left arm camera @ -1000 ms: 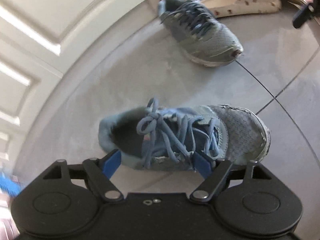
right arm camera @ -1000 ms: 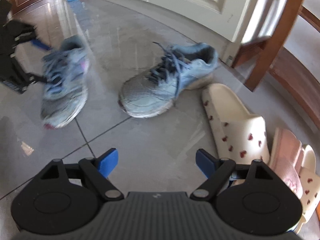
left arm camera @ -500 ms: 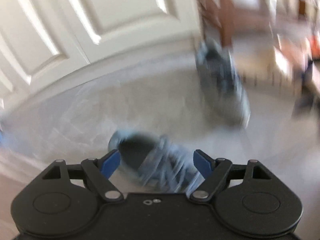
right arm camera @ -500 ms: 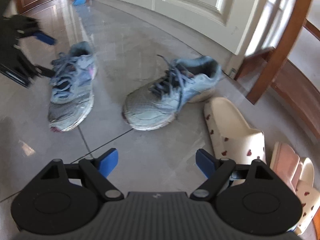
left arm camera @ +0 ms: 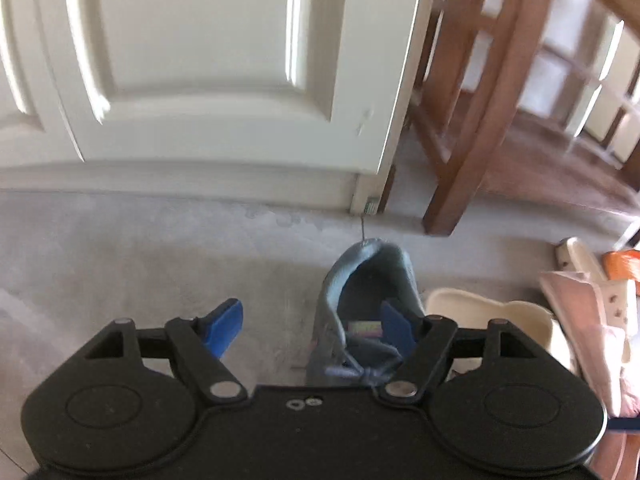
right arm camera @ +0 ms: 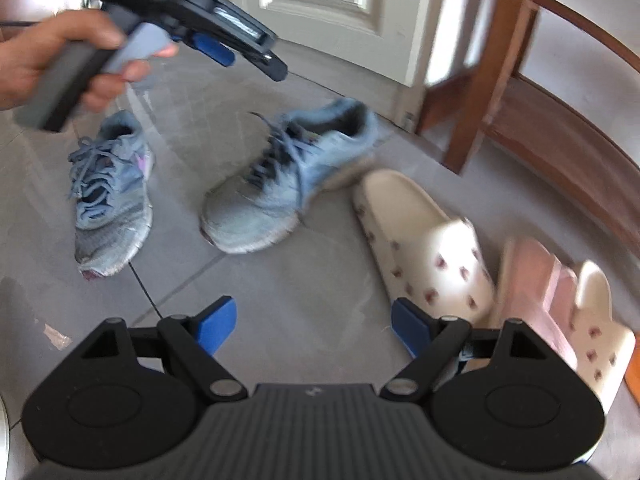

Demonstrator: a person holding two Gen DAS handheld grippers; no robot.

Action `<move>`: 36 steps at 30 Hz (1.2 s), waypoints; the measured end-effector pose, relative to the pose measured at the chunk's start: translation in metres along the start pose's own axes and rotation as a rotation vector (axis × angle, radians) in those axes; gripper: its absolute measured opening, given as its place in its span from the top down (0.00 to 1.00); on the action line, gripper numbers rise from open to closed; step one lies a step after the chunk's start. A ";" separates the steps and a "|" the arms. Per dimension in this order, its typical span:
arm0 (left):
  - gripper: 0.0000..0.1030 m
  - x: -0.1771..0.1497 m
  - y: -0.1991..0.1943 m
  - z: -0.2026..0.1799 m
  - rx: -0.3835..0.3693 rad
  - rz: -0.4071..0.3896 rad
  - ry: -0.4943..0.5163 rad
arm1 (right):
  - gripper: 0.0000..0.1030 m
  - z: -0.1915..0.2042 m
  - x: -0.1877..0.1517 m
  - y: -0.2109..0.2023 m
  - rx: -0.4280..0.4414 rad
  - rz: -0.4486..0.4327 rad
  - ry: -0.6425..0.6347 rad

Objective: Organize scattered shoes
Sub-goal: 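Close the left gripper on the sneaker heel and lift it, then carry the sneaker beside the other sneaker by the door and release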

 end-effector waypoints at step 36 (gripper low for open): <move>0.91 -0.025 -0.163 0.012 0.083 -0.377 -0.009 | 0.20 0.027 0.057 -0.006 0.133 -0.165 -0.016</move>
Point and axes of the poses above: each gripper's, at about its wrist camera, not at the fingertips, and y roughly the way its jaws point, z to its left, x to its top, the point moved 10 cm from there along y, roughly the way its jaws point, and after that the axes turned 1 degree about -x, right-handed, at the moved point
